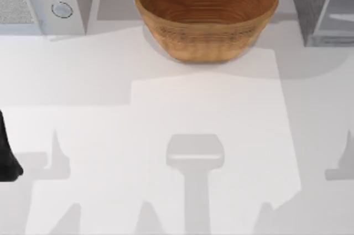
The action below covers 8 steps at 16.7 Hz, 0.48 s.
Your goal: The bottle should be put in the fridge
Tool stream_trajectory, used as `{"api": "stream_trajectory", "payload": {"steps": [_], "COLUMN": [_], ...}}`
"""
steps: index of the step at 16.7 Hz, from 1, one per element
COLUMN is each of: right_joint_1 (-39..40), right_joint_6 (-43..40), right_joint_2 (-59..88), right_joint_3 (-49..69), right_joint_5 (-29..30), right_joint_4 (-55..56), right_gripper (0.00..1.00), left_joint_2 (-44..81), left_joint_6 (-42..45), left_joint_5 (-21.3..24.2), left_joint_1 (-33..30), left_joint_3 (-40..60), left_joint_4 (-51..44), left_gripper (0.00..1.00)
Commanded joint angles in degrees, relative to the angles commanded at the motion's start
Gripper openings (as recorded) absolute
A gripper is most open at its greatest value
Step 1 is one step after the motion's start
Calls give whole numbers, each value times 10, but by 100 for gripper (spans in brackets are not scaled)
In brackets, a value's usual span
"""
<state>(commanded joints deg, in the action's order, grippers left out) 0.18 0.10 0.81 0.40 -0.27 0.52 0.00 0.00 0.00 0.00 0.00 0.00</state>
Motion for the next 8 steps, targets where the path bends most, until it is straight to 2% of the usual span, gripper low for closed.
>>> {"api": "stream_trajectory", "payload": {"steps": [4,8], "right_joint_1": [-10,-35], "right_joint_6": [3,5], "right_joint_2": [84,259], "right_joint_3": [49,136], "right_joint_5": [-16,-39], "right_joint_4": [56,156], "right_gripper": [1,1], "left_joint_2": [0,0], "left_joint_6": [0,0], "left_joint_5": [0,0], "left_joint_1": [0,0], "left_joint_3": [0,0], "left_joint_4": [0,0], "left_gripper": [100,100]}}
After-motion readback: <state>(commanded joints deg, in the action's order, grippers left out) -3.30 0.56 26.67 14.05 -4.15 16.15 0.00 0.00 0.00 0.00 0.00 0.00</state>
